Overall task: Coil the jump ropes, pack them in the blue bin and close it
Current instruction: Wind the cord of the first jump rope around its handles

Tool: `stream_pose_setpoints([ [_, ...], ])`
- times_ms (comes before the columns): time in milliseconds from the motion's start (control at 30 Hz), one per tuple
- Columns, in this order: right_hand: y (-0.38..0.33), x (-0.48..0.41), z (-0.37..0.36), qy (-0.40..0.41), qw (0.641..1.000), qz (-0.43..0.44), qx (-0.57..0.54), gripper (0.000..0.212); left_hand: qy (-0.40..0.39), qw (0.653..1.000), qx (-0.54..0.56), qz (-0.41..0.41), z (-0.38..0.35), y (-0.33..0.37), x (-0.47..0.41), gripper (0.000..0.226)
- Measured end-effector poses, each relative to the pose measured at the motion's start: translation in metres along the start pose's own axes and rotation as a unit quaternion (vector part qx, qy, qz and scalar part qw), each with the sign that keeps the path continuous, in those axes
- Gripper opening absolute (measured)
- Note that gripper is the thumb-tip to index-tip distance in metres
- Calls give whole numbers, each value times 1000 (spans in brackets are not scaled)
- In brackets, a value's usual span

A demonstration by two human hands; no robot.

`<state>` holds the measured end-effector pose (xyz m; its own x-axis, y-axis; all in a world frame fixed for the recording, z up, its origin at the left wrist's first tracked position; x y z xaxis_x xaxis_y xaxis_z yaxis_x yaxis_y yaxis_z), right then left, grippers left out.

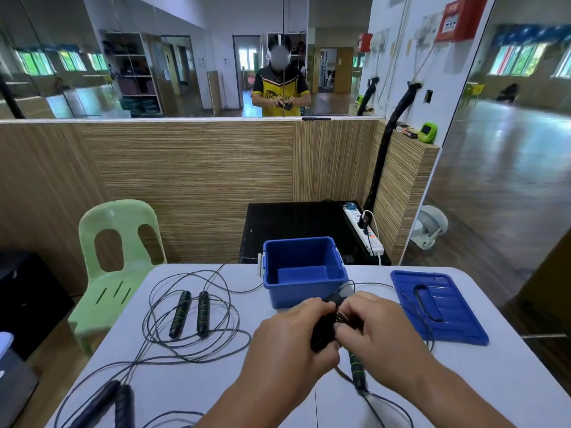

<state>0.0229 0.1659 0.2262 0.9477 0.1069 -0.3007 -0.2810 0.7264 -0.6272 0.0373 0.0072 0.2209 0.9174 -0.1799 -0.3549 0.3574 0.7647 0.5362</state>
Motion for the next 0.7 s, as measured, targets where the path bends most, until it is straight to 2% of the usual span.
stream_pose_setpoints([
  [100,0,0,2,20,1000,-3,-7,21,6,1000,-1,2,0,1,-1,53],
  [200,1,2,6,17,995,-57,-77,24,13,1000,1,13,-2,0,-2,56],
  [300,-1,5,8,10,980,-110,-167,29,19,1000,12,22,-3,0,-1,55],
  [433,0,5,8,26,952,-176,-248,23,13,999,20,29,-3,0,0,53],
  [700,2,2,2,-39,958,-194,-209,23,-11,998,36,50,-6,2,5,44],
])
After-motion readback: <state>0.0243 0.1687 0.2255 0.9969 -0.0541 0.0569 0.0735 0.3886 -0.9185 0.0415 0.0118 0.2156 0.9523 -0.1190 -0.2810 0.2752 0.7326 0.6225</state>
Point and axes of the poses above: each hand's wrist, its own x-axis away from the middle knuckle, its own z-axis out of the back of the hand, y = z × x, the point moved 3 cm from there along -x, towards the middle knuckle, and after that the axes turned 6 degrees about y, right-handed, at the moved point
